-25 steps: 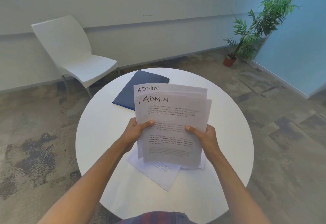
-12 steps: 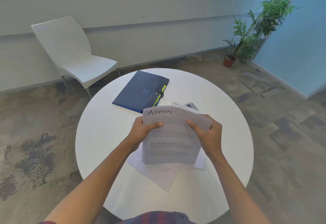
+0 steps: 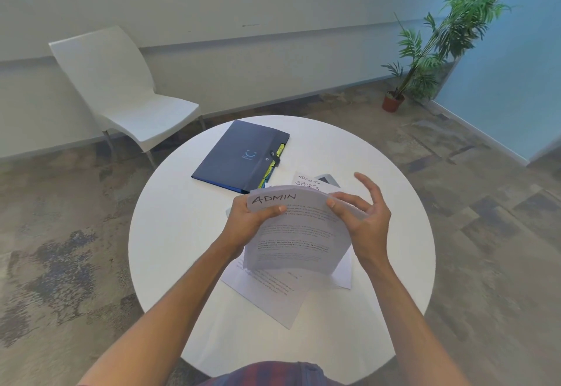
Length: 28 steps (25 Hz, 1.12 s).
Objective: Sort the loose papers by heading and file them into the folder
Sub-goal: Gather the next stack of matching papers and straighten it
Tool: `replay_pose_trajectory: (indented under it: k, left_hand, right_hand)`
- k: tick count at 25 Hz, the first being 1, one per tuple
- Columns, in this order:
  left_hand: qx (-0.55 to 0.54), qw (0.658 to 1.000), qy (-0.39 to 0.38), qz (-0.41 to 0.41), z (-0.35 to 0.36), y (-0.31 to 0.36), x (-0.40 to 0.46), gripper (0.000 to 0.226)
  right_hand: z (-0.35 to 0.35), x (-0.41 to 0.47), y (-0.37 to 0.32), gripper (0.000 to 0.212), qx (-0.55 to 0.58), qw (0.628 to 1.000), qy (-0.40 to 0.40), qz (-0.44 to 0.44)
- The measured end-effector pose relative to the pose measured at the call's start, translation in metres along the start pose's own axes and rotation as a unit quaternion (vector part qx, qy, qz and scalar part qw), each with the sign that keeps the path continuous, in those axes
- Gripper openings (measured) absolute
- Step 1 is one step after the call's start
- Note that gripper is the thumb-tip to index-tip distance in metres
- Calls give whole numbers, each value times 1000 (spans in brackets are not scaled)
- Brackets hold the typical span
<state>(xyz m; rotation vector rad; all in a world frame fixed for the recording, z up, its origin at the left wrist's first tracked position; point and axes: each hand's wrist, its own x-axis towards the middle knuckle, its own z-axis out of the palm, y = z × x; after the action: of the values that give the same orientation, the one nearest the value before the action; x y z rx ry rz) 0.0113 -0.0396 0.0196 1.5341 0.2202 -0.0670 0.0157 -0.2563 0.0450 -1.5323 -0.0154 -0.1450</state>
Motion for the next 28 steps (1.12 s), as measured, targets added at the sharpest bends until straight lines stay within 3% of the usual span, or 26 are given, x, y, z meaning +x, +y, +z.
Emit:
replay_pose_trajectory:
  k: [6,10,14,22,25,28]
  left_hand:
    - [3,1000,16,-1,1,-5,0,23]
    - [15,1000,19,-7,-1,-23,-3,28]
    - [19,999,26,-24,-1,-39,-10,51]
    - [-3,999,24,-47,0,-54,-3,27]
    - [-48,996,29,-66,-6,-45,3,29]
    - [-106,985,5,-135,-16,-32,11,34]
  right_hand:
    - [-2,2,8,10,-20,1000,2,-7]
    - [-1,0,17,14,-25,999,-16,28]
    - [-4,-1,21,21,-14,999,-16,35]
    - [-3,1,55,29,-61,992,-20,107]
    - [-7,3,63,21,-78,988,-37,125]
    - [-11,0,69,19,-85,981,-73,160]
